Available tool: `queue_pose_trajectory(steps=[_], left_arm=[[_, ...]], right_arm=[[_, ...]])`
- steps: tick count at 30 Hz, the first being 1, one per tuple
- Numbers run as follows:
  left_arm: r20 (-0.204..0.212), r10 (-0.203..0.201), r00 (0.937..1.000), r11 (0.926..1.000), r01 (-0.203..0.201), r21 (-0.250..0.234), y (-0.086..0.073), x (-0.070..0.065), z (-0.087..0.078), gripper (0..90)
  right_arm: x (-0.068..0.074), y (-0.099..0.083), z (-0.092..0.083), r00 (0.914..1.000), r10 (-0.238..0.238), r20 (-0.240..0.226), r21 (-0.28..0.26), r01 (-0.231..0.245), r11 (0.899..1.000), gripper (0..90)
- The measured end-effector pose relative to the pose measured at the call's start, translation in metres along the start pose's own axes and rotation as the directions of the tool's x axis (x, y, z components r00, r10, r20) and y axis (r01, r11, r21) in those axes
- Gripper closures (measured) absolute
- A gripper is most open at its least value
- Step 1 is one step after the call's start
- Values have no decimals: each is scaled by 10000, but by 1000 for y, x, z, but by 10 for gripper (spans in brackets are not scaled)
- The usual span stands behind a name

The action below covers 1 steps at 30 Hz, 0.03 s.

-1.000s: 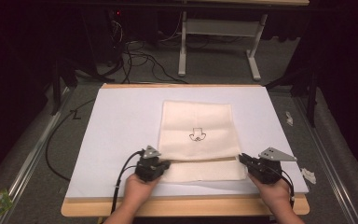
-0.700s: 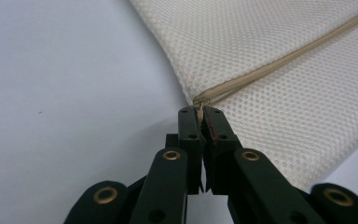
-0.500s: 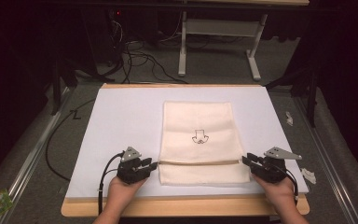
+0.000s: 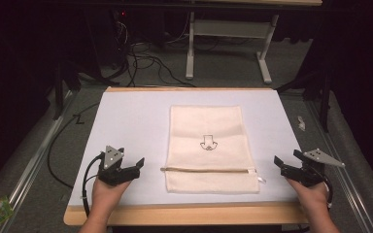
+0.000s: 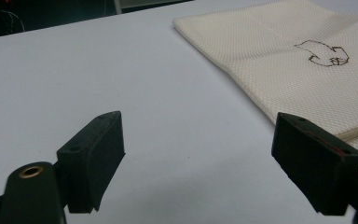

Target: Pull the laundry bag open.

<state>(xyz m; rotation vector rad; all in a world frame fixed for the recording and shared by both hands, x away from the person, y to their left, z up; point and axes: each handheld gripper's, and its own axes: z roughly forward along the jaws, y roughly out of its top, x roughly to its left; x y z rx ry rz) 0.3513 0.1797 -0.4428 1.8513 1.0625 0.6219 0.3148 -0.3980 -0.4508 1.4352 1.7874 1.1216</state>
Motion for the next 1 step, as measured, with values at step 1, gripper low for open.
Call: queue_pose_trajectory(steps=[1], left_arm=[[4,-8,10000,10000,8,9,0,1,1,163]], right_arm=[[1,0,0,10000,-76,-50,-32,76,10000,148]])
